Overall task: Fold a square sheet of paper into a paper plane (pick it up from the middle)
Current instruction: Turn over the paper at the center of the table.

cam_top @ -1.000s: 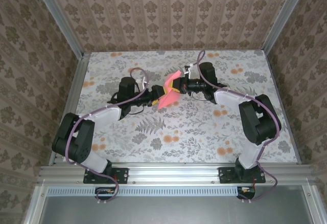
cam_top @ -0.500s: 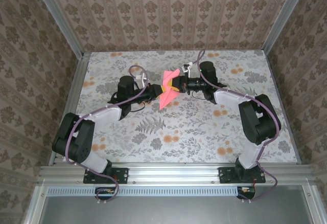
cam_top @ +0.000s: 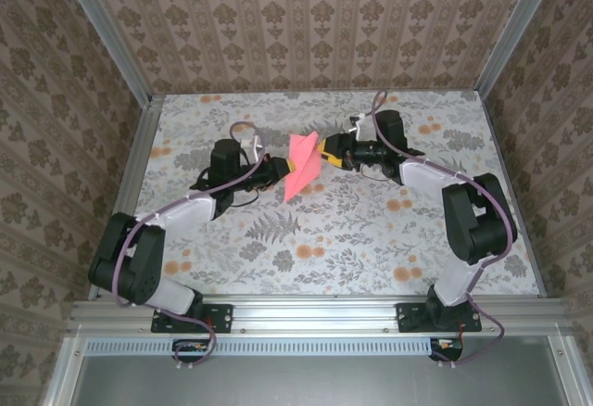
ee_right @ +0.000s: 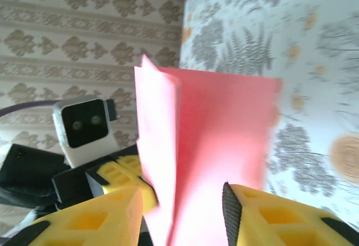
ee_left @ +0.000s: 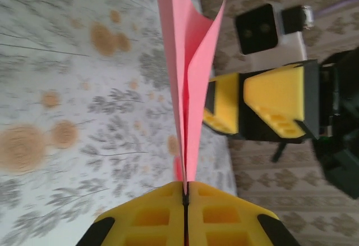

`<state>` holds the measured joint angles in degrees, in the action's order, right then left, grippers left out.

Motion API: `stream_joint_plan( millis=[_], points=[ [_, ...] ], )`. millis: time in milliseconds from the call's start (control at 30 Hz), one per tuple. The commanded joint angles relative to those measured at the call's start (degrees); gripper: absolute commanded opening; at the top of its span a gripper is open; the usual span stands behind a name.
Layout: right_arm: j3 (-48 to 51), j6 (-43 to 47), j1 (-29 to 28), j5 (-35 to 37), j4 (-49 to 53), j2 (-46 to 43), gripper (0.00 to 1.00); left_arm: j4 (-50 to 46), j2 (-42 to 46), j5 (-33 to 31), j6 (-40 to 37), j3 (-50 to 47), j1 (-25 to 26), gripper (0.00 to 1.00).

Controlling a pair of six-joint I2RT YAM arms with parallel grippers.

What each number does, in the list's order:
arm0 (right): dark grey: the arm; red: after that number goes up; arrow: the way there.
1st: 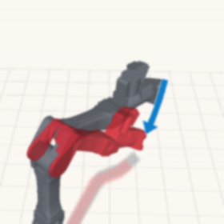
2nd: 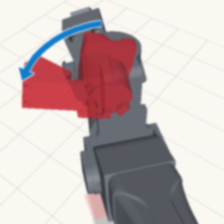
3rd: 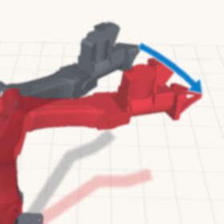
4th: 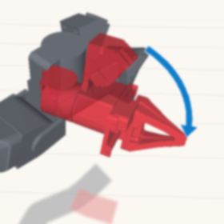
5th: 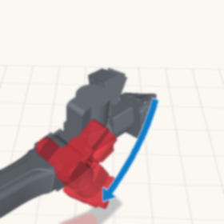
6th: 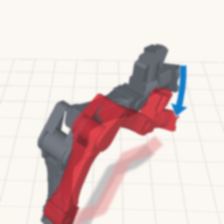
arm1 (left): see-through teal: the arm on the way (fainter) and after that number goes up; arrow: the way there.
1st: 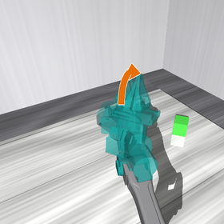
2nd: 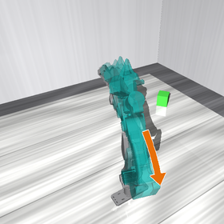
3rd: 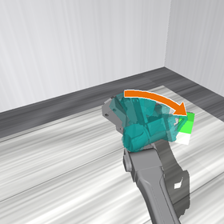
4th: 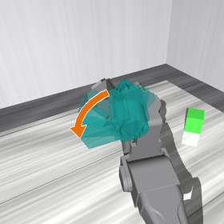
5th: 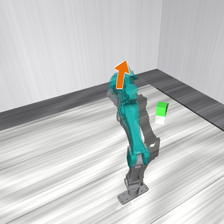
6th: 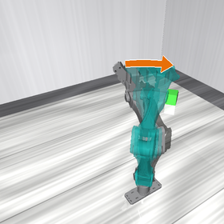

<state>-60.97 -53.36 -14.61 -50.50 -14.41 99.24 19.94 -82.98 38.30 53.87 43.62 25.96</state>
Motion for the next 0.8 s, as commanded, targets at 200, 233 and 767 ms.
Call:
stream_joint_plan(
  millis=[200,233,767],
  points=[
    [1.6,18.1,1.3,25.6,24.9,-12.1,0.58,-53.0,2.4,-43.5,-30.2,18.7,8.8,0.08],
    [2.1,18.4,1.3,27.3,25.3,-12.8,0.58,-55.5,0.7,-47.9,-31.3,20.8,10.3,0.08],
    [7.2,16.0,2.8,40.8,27.5,-19.2,0.62,-75.1,-31.5,-78.4,-27.8,46.8,23.1,0.09]
  ],
)
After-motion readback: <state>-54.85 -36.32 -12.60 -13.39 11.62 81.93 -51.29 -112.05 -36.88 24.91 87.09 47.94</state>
